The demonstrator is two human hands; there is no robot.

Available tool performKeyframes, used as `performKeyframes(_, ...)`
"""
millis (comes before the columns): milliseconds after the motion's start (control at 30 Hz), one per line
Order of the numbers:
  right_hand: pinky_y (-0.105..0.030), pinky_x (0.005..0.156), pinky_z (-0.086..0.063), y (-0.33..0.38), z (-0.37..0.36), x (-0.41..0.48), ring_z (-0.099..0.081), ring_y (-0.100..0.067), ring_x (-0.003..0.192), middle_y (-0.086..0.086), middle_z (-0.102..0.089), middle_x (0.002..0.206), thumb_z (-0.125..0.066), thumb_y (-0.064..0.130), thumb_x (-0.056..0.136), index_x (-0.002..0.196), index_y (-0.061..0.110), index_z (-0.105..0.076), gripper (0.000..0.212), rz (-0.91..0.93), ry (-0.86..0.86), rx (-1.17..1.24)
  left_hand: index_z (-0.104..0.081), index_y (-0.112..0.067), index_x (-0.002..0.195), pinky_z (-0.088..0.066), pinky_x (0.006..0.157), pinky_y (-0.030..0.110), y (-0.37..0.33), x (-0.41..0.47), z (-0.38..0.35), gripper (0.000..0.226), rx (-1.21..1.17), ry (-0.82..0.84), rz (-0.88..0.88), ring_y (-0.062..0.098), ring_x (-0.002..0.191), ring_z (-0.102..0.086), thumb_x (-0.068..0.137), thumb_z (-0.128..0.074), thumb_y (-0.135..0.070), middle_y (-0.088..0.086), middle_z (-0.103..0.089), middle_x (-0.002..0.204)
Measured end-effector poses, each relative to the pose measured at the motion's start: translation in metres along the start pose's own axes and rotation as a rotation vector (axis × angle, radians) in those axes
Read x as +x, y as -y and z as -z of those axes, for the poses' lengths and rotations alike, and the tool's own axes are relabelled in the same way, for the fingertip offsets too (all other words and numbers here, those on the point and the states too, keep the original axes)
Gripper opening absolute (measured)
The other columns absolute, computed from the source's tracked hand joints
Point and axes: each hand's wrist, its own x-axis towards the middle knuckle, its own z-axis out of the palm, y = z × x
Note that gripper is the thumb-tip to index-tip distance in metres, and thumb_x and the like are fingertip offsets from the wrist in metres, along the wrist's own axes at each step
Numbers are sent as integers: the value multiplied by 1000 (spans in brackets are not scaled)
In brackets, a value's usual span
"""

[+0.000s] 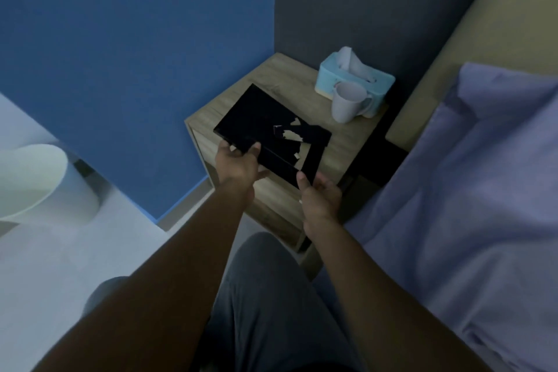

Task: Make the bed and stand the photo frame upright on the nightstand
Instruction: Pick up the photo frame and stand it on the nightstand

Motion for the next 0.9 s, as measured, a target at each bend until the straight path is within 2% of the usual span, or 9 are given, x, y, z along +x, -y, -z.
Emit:
performKeyframes(67,-22,80,-57,0,1,-1,-65,-20,105,-10,-67,119,-80,19,84,128,11,-60,49,81,-18,-52,-51,-16,120,-63,67,45,-3,1,1,30,17,6,-33,31,98,-70,95,-61,-3,12,-68,115)
performKeyframes(133,-14,71,-54,5,6,1,-63,-21,106,-6,-62,119,-80,16,82,123,16,-60,46,269,-74,-183,-54,-20,118,-64,66,42,-8,5,5,28,91,20,-93,32,96,-71,95,-61,-5,14,-66,114)
performKeyframes(200,-28,87,-55,18,11,4,-55,-18,115,4,-54,120,-75,13,84,123,21,-58,43,493,-74,-347,-56,-22,119,-63,69,45,-14,10,9,30,146,41,-127,31,96,-71,95,-63,-7,15,-66,113)
performKeyframes(300,-42,105,-45,44,11,13,-45,-13,123,3,-51,126,-69,14,87,128,23,-55,43,750,80,-593,-58,-23,112,-63,73,47,-23,14,11,26,136,58,-128,29,97,-70,94,-63,-5,15,-67,111)
performKeyframes(367,-48,107,-43,59,9,24,-45,-17,126,0,-50,129,-68,17,88,132,24,-51,48,881,193,-708,-58,-21,110,-63,74,47,-29,18,10,23,116,86,-132,28,98,-70,94,-63,-4,14,-68,110)
performKeyframes(433,-52,105,-44,69,5,37,-48,-20,127,-1,-50,130,-67,22,89,133,24,-50,47,1011,235,-801,-58,-18,111,-63,74,47,-34,20,8,22,113,120,-147,27,98,-71,94,-63,-4,15,-69,110)
performKeyframes(567,-47,98,-44,77,2,58,-53,-23,121,-2,-59,124,-66,26,90,124,19,-63,34,1253,152,-951,-55,-18,118,-63,73,43,-42,24,6,26,120,175,-168,26,96,-71,96,-60,-5,15,-67,109)
performKeyframes(767,-46,92,-46,72,1,68,-59,-25,110,-4,-63,115,-71,28,88,116,20,-72,29,1385,116,-947,-54,-16,124,-63,73,43,-49,35,10,31,206,197,-216,25,97,-69,96,-61,-5,13,-66,109)
performKeyframes(900,-44,87,-45,74,-2,64,-58,-24,101,-3,-64,108,-73,29,83,112,26,-75,28,1423,40,-942,-55,-23,121,-62,77,47,-50,40,9,31,244,183,-260,22,97,-70,96,-61,-7,8,-68,106)
